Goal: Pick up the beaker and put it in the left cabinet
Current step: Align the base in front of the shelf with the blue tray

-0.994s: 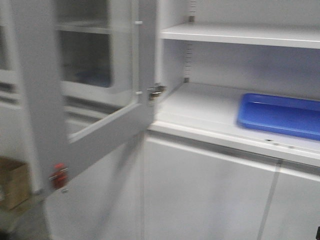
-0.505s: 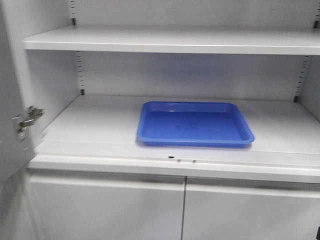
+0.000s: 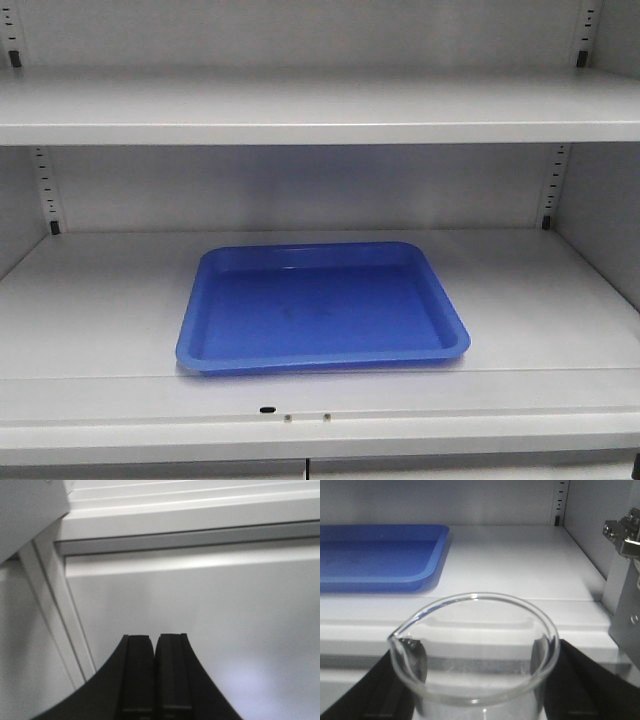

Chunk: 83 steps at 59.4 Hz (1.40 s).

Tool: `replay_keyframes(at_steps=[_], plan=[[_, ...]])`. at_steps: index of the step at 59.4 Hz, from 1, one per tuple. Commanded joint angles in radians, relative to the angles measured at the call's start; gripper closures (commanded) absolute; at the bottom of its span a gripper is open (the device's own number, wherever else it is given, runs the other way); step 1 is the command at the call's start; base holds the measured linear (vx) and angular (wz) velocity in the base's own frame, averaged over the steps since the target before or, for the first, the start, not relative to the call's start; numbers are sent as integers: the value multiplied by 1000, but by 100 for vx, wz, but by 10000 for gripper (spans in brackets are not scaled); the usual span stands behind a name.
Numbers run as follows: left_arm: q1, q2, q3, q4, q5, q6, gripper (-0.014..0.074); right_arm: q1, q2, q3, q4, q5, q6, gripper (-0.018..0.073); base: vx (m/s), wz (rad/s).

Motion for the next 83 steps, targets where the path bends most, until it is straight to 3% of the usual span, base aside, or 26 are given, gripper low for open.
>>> replay_keyframes(at_steps=[1, 77, 83], plan=[[-5, -10, -15, 3, -75, -4, 593, 0, 6, -33, -8, -26, -4, 564, 28, -9], [-5, -10, -15, 3, -75, -4, 593, 0, 6, -33, -8, -26, -4, 564, 9, -4], [-5, -10, -15, 3, -75, -4, 593, -1, 19, -36, -17, -99, -9, 564, 0, 0]])
